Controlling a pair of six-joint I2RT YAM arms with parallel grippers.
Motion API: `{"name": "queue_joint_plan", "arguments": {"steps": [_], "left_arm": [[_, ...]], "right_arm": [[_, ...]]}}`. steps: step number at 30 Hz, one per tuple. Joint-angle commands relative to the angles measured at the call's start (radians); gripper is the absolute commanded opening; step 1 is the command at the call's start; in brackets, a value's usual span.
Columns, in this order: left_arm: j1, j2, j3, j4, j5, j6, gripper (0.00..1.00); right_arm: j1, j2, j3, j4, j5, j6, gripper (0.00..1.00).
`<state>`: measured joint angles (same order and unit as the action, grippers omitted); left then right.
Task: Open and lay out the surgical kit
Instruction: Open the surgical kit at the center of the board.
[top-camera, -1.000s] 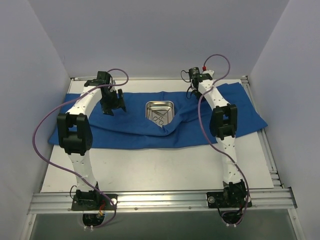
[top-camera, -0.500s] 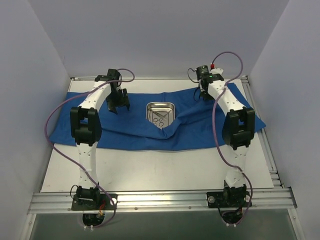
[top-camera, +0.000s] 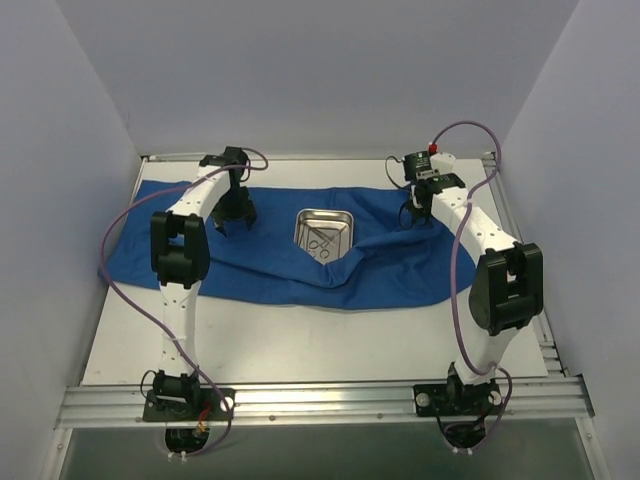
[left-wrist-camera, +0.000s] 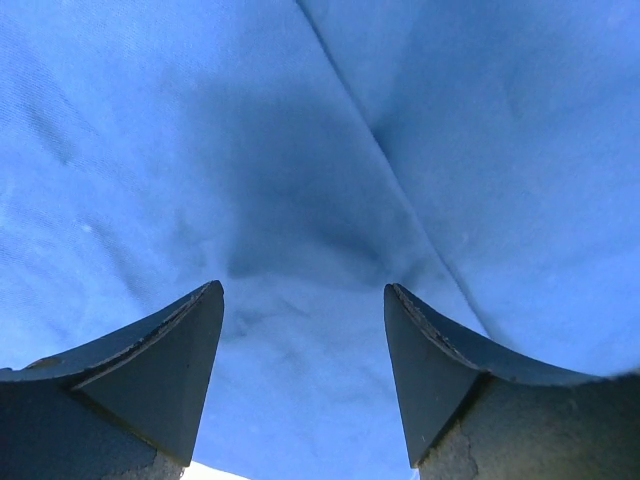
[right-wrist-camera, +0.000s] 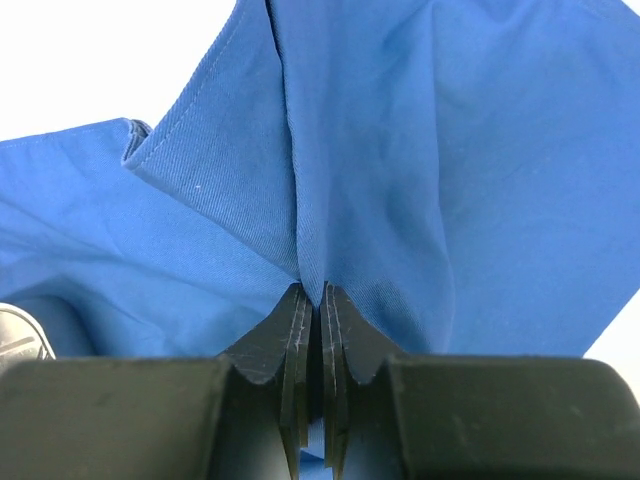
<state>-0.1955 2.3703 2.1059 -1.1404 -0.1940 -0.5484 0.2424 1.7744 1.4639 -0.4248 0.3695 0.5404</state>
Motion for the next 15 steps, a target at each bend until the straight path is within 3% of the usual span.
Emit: {"name": "queue_joint_plan", "arguments": {"steps": [1, 10, 14, 15], "left_arm": [[-0.005, -0.072, -0.013, 0.068, -0.016, -0.033, 0.74], [-0.015, 0.026, 0.129, 0.007, -0.001, -0.033, 0.76], [-0.015, -0.029, 0.094, 0.071, 0.011, -0.048, 0.76], [-0.016, -0.045, 0.060, 0.089, 0.014, -0.048, 0.76]], "right_arm": [[-0.020, -0.033, -0.019, 0.041, -0.026, -0.025, 0.00], [-0.035, 0.095, 0.102, 0.023, -0.075, -0.054, 0.08], [-0.057, 0.138, 0.166, -0.006, -0.168, -0.089, 0.51], [-0.063, 0.138, 0.176, 0.000, -0.175, -0.094, 0.54]]}}
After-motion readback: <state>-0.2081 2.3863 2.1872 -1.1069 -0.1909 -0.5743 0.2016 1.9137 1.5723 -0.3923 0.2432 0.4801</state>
